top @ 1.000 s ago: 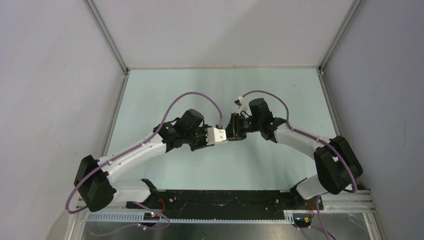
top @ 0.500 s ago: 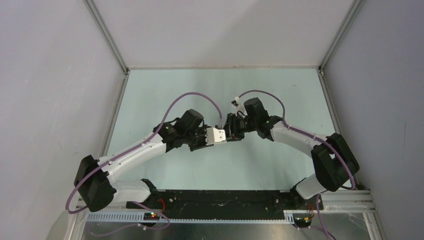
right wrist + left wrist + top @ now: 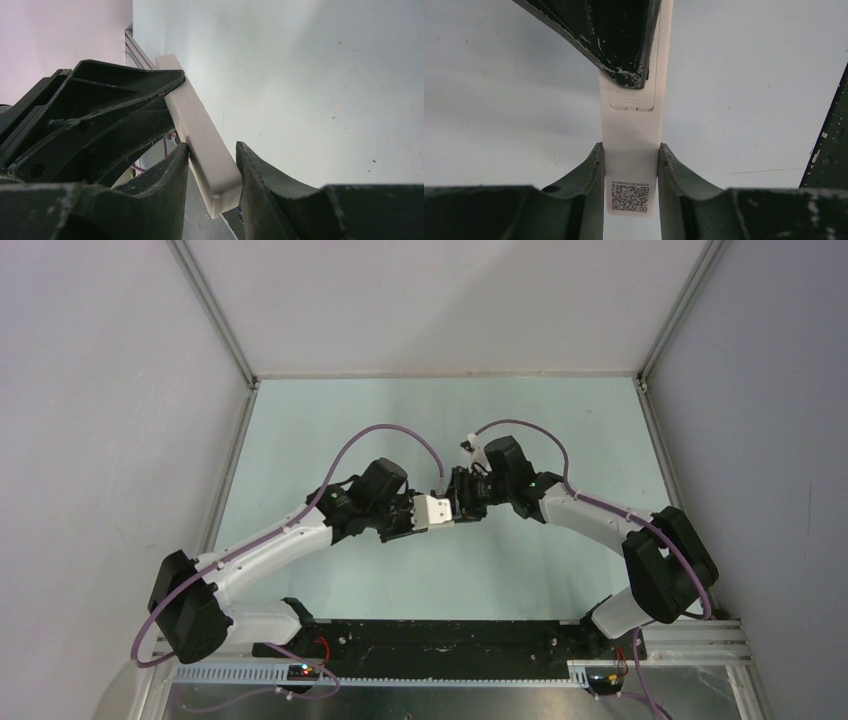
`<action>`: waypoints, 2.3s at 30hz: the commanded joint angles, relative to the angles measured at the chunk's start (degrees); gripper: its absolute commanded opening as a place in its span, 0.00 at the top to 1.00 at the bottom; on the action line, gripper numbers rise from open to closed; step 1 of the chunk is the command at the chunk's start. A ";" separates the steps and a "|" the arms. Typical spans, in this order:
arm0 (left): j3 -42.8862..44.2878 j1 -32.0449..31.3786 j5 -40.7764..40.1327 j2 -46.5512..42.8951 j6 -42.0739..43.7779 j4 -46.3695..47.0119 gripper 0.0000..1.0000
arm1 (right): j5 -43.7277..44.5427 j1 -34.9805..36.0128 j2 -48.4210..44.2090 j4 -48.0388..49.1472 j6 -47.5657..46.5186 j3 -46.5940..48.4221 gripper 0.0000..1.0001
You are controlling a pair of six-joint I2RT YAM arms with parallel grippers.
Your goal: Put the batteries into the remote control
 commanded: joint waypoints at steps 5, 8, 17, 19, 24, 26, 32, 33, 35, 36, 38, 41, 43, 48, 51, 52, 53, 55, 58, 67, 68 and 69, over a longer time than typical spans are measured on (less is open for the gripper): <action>5.18 -1.17 8.12 -2.99 -0.03 9.55 1.00 | 5.04 1.83 0.45 2.16 -1.67 1.98 0.60; 5.33 -1.15 8.66 -3.21 -0.45 9.91 1.00 | 5.04 1.87 0.13 2.97 -1.06 1.98 0.61; 5.79 -1.14 9.86 -4.18 -1.31 10.99 1.00 | 3.22 2.22 -0.14 6.97 -0.12 1.98 0.74; 5.84 -1.15 9.65 -4.24 -1.36 11.01 1.00 | 2.90 2.37 -0.35 7.26 -0.22 1.98 0.72; 5.80 -1.20 9.84 -4.42 -1.37 11.12 1.00 | 2.17 2.36 -0.12 7.61 -0.37 1.98 0.64; 5.76 -1.19 9.94 -4.50 -1.38 11.10 1.00 | 1.62 2.38 0.09 8.03 -0.29 1.97 0.63; 5.21 -1.13 10.71 -4.93 -0.64 11.17 1.00 | -0.15 2.36 0.79 10.07 0.24 1.98 0.57; 5.13 -1.14 10.83 -5.06 -0.54 11.18 1.00 | -0.36 2.39 0.97 10.50 0.36 1.98 0.56; 5.00 -1.14 10.95 -5.32 -0.56 11.12 1.00 | -0.78 2.40 1.13 10.91 0.60 1.98 0.56; 4.97 -1.17 10.98 -5.35 -0.55 11.15 1.00 | -1.04 2.35 1.25 11.03 0.60 1.98 0.55; 4.88 -1.19 11.19 -5.51 -0.59 11.14 1.00 | -1.43 2.42 1.48 11.32 0.69 1.98 0.56; 4.76 -1.15 11.05 -5.56 -0.56 11.18 1.00 | -1.73 2.32 1.65 11.52 0.77 1.98 0.62; 4.66 -1.19 11.03 -5.56 -0.46 11.14 1.00 | -1.91 2.33 1.67 11.50 0.78 1.98 0.63; 4.60 -1.18 11.02 -5.75 -0.11 11.18 1.00 | -2.12 2.31 1.83 11.62 0.72 1.98 0.65; 4.89 -1.12 10.98 -5.83 -0.40 11.18 1.00 | -1.99 2.34 2.02 11.59 0.86 1.98 0.64; 4.92 -1.18 10.96 -5.76 -0.44 11.18 1.00 | -1.99 2.34 2.04 11.59 0.88 1.98 0.63; 4.95 -1.19 10.85 -5.71 -0.44 11.18 1.00 | -1.94 2.40 1.94 11.54 0.87 1.94 0.61; 4.84 -1.17 10.44 -5.45 -0.45 11.16 1.00 | -1.67 2.38 1.61 11.35 0.76 1.98 0.56; 3.90 -1.13 9.03 -5.44 0.28 11.06 1.00 | -1.31 2.36 0.57 10.61 0.34 1.98 0.50; 0.35 -1.19 4.55 -6.70 2.98 10.96 1.00 | -2.66 -0.48 -5.08 7.48 0.21 1.94 0.24; 0.24 -1.20 4.49 -6.82 3.07 10.91 1.00 | -2.98 -1.11 -5.52 7.11 0.06 1.96 0.23; 0.11 -1.15 4.39 -6.85 3.35 10.87 1.00 | -3.62 -1.37 -6.28 6.34 -0.02 1.98 0.21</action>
